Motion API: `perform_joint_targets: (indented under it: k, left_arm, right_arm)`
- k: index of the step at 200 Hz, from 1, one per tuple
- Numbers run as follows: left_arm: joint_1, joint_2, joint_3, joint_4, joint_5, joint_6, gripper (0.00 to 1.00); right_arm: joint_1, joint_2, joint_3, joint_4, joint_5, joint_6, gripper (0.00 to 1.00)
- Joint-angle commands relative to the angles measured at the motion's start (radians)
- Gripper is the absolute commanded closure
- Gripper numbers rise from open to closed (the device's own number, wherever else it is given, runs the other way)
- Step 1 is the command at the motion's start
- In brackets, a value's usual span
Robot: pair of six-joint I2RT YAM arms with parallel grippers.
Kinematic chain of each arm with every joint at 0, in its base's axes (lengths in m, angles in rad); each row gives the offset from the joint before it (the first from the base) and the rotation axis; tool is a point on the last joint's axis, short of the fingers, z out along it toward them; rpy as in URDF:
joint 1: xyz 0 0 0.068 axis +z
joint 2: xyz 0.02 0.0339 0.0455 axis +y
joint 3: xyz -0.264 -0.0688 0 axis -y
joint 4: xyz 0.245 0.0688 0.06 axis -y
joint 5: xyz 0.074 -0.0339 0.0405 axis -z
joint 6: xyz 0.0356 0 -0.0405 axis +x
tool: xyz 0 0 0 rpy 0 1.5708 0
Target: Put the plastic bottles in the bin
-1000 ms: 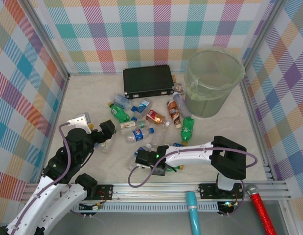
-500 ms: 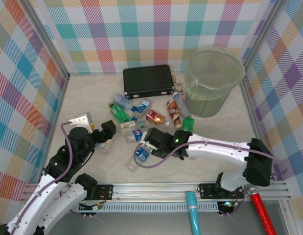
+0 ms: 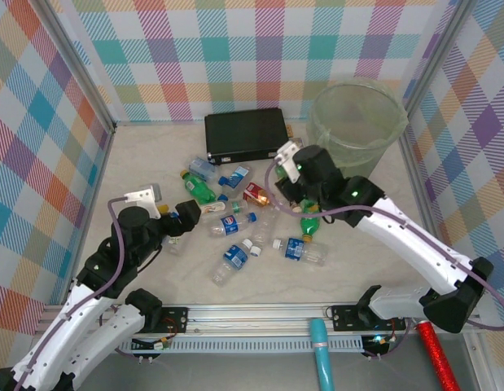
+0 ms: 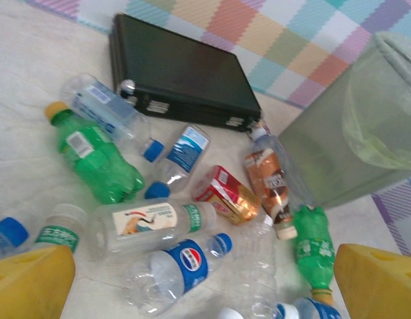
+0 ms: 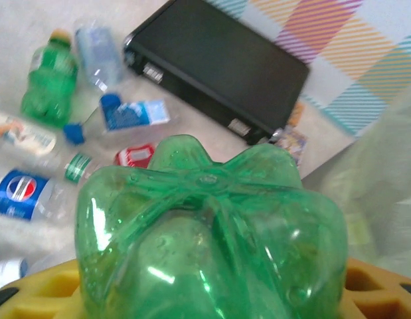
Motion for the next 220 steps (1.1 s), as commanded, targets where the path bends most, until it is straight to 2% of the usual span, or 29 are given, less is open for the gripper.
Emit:
perform_joint_targets:
  k: [1,24,37,55,134,172,220]
  left_arm:
    - [-0.013,0.033,0.015,0.064,0.117,0.003,0.0]
    - [-0.039,0.076,0.02,0.088,0.141,0.012,0.0]
    - [-0.063,0.097,0.026,0.096,0.134,0.014,0.0]
    - [-0.102,0.116,0.027,0.109,0.113,0.014,0.0]
    - [-0.213,0.169,0.04,0.109,0.032,0.022,0.0]
    - [-0.222,0.178,0.049,0.083,0.005,0.023,0.0]
    - [-0.223,0.184,0.096,0.001,-0.027,0.022,0.0]
  right_arm:
    - [-0.058,-0.033,0.074,0.092,0.007,0.037,0.45]
    - [-0.132,-0.028,0.132,0.15,0.029,0.054,0.45]
    - [-0.172,-0.024,0.142,0.206,0.085,0.079,0.44]
    - [-0.248,-0.012,0.15,0.271,0.089,0.114,0.45]
    - [-0.57,0.184,0.301,0.333,-0.036,0.258,0.44]
    - [-0.603,0.324,0.4,0.254,-0.062,0.264,0.41]
    - [-0.605,0.378,0.386,0.216,-0.121,0.285,0.35]
